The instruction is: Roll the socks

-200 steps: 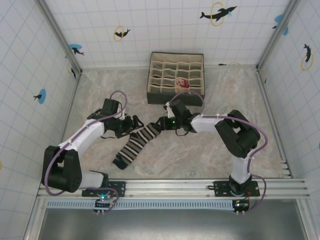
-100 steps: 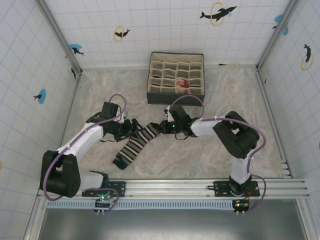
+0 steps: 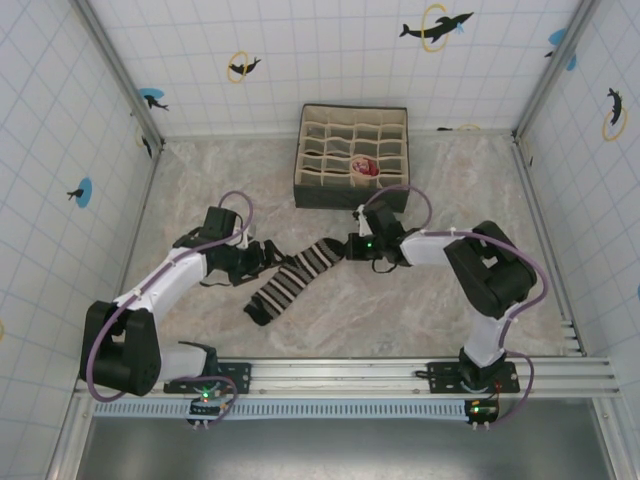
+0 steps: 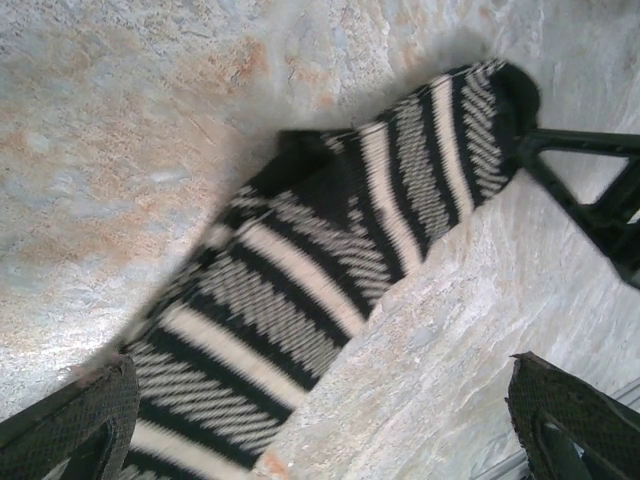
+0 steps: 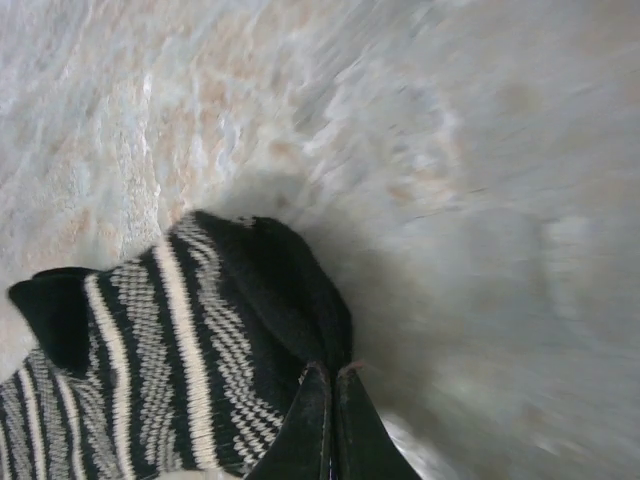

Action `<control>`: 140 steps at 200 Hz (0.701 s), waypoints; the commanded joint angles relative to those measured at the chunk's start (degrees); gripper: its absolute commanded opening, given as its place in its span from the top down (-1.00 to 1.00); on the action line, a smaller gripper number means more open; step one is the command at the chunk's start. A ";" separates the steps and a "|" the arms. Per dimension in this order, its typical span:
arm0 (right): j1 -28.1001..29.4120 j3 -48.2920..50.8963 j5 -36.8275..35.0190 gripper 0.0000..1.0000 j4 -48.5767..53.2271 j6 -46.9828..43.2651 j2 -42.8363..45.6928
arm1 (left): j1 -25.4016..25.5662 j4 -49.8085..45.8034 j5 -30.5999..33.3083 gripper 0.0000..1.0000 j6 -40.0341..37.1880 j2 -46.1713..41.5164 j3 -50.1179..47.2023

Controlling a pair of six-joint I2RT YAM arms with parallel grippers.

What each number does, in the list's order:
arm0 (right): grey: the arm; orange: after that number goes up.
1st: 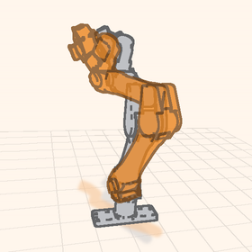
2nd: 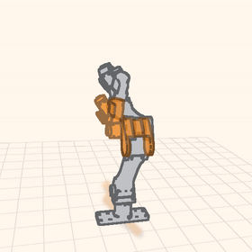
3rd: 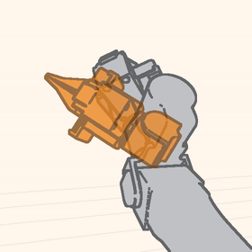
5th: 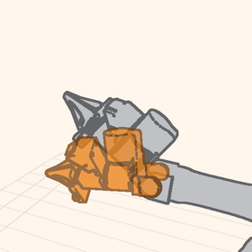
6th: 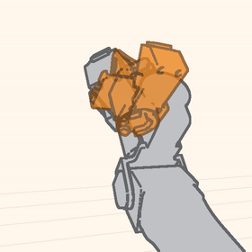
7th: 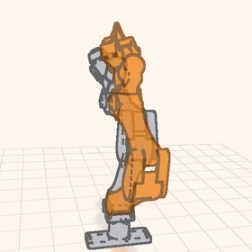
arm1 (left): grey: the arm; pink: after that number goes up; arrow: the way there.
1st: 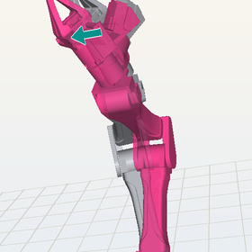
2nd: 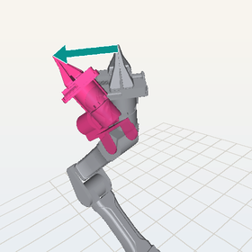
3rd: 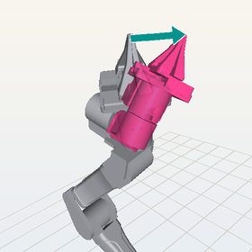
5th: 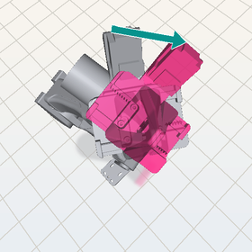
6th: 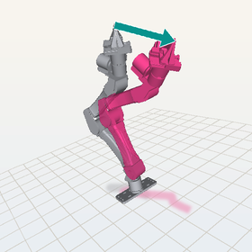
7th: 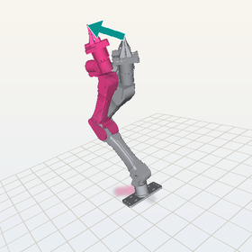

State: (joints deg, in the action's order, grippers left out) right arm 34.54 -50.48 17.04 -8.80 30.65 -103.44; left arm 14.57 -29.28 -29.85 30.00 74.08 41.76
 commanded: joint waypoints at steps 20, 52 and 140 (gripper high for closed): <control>-7.19 0.17 1.33 1.00 9.16 -9.48 4.25 | -0.02 6.90 -2.91 -0.92 0.44 3.68 -2.56; -12.57 0.06 -1.57 1.00 11.25 -12.64 4.83 | 0.20 7.68 -3.31 -0.92 -0.27 7.19 -0.19; -13.11 4.24 -12.35 -0.98 9.22 -15.78 14.81 | 4.33 13.37 -5.74 -0.81 3.47 12.87 -0.08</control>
State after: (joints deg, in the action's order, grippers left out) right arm 19.22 -48.93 10.31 1.45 16.43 -94.26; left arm 17.52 -18.87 -33.71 31.38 85.60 41.41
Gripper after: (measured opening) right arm 0.724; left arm 0.906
